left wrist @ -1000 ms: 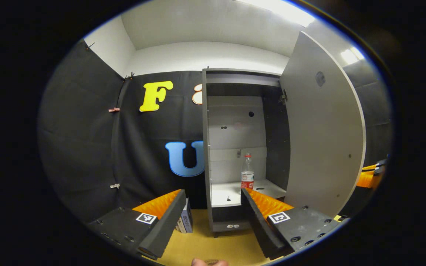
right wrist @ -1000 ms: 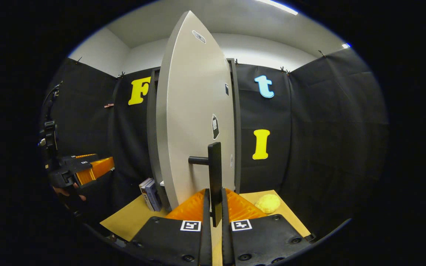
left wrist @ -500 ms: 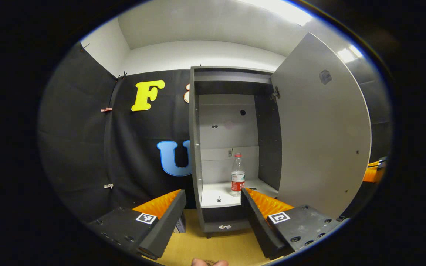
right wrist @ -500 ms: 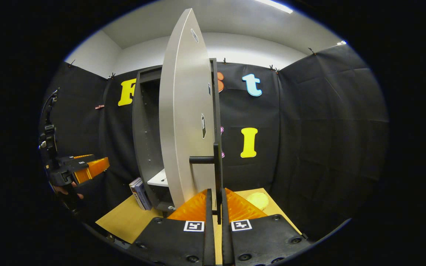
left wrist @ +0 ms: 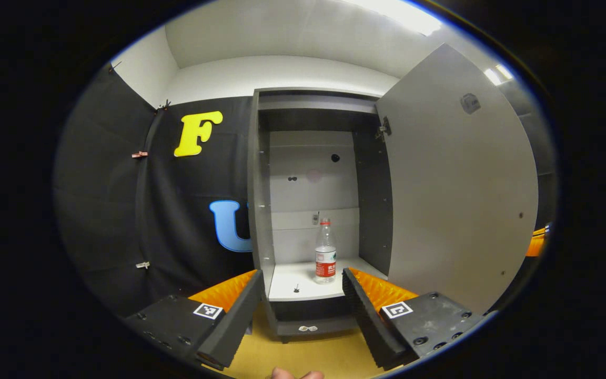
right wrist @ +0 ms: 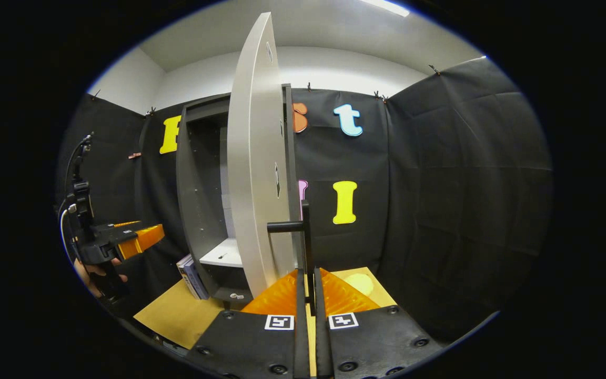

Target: Open the cabinet door with the right hand, grasp the bottle in the cabinet with the left hand and place it on the coaster, then close the cabinet door with the right hand.

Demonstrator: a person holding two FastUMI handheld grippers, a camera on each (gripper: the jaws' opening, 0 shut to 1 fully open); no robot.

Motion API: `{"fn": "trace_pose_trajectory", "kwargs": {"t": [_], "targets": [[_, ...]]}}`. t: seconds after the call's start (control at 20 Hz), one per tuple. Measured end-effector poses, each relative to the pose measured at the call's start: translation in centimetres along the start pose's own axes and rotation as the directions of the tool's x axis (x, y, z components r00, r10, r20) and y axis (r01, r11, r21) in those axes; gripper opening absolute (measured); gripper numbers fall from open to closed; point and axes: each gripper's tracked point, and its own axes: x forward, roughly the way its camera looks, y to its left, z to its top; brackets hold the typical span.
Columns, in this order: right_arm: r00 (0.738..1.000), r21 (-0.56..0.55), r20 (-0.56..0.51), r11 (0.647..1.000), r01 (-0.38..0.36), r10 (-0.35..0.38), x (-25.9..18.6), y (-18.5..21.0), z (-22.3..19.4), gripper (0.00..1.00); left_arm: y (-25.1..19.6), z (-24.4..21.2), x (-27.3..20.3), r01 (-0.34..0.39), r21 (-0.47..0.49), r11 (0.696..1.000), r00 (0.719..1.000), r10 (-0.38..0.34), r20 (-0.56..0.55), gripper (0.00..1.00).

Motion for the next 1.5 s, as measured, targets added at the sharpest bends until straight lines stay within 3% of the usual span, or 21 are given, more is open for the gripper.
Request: {"fn": "trace_pose_trajectory", "kwargs": {"t": [0.3,0.35,0.55,0.7,0.75,0.85,1.0,1.15,1.5], "targets": [[0.995,0.002,0.04,0.996,-0.09,0.09,-1.6,0.8,0.9,0.1,-4.2,-0.1,5.5,0.059,0.007,0.998,0.998,-0.059,0.009,0.94],[0.994,-0.007,0.042,0.994,-0.105,0.105,-1.8,0.7,0.9,0.15,-4.8,-0.2,6.8,0.066,0.009,0.998,0.998,-0.066,0.006,0.93],[0.995,-0.024,0.089,0.999,-0.041,0.043,-4.5,-3.6,1.5,0.49,-7.1,-2.7,11.7,0.084,-0.053,0.995,0.995,-0.086,-0.049,0.93],[0.992,0.018,0.105,0.997,0.07,-0.071,-5.0,-7.4,1.5,1.0,-6.5,-4.2,15.4,0.052,-0.043,0.998,0.996,-0.055,-0.072,0.94],[0.988,0.032,0.114,0.994,0.102,-0.105,-4.9,-8.6,1.6,0.96,-6.2,-4.7,16.7,0.04,-0.028,0.999,0.996,-0.042,-0.077,0.94],[0.978,0.034,0.156,0.99,0.133,-0.137,-5.2,-9.9,1.9,0.98,-5.8,-5.9,19.1,0.015,-0.013,1.0,0.996,-0.016,-0.082,0.93],[0.954,-0.041,0.228,0.977,0.211,-0.196,-5.1,-12.2,2.6,0.98,-5.0,-7.6,22.5,-0.031,-0.013,0.999,0.995,0.03,-0.099,0.94],[0.961,-0.083,0.198,0.974,0.211,-0.192,-4.1,-12.5,1.4,0.97,-5.0,-8.6,25.4,-0.037,-0.028,0.999,0.995,0.034,-0.094,0.94],[0.966,-0.066,0.157,0.973,0.219,-0.207,-3.0,-14.4,0.4,0.98,-4.4,-10.3,31.3,-0.074,-0.007,0.997,0.992,0.073,-0.106,0.94]]}}
